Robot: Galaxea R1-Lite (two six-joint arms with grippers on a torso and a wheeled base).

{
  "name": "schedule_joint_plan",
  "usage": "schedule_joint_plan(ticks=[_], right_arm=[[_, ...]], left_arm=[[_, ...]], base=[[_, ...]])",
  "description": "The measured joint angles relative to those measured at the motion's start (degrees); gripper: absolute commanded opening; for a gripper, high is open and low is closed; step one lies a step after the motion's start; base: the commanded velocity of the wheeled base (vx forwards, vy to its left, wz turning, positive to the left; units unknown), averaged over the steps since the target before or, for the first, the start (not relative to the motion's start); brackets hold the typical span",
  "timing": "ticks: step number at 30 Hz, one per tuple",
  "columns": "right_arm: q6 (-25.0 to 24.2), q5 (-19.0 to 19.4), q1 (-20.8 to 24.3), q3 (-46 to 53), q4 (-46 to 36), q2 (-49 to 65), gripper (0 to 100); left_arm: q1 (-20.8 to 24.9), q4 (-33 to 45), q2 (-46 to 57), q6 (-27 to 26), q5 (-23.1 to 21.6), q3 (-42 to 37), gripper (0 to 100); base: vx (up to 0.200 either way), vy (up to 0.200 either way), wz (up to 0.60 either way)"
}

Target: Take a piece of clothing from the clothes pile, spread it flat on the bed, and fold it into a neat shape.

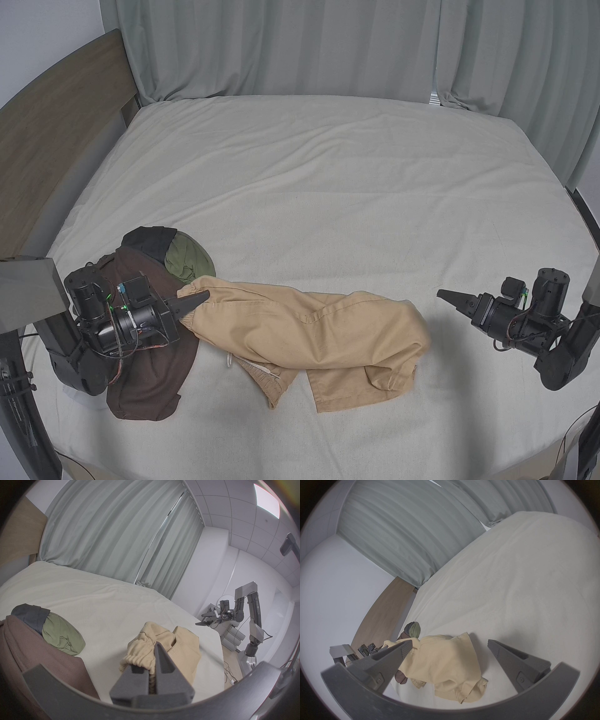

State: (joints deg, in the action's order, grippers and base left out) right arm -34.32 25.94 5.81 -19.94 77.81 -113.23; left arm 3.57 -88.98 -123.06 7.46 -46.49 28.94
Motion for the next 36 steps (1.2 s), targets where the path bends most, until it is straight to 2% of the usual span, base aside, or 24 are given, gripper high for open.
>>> schedule_joint_plan(ticks=[9, 13, 23, 30, 36], right_arm=[[-2.3, -3.9, 3.0, -0.8, 9.0, -9.7, 100], [-4.2, -4.5, 4.7, -1.5, 10.3, -12.8, 100], [-10.2, -4.4, 6.6, -2.9, 10.4, -15.1, 100], [-14.3, -4.2, 8.9, -2.2, 10.3, -12.3, 100], [-15.0, -1.5, 10.7, 0.1, 10.3, -8.4, 100]], left_arm=[[0.2, 0.0, 0.0, 0.0, 0.0, 0.0, 0], [0.3, 0.0, 0.1, 0.0, 0.0, 0.0, 0], [0.3, 0.0, 0.1, 0.0, 0.0, 0.1, 0], [0.1, 0.0, 0.1, 0.0, 0.0, 0.5, 0], [-0.2, 0.0, 0.1, 0.1, 0.0, 0.9, 0]], base=[[0.000, 0.000, 0.00], [0.000, 0.000, 0.00], [0.000, 0.000, 0.00], [0.000, 0.000, 0.00], [0.000, 0.000, 0.00]])
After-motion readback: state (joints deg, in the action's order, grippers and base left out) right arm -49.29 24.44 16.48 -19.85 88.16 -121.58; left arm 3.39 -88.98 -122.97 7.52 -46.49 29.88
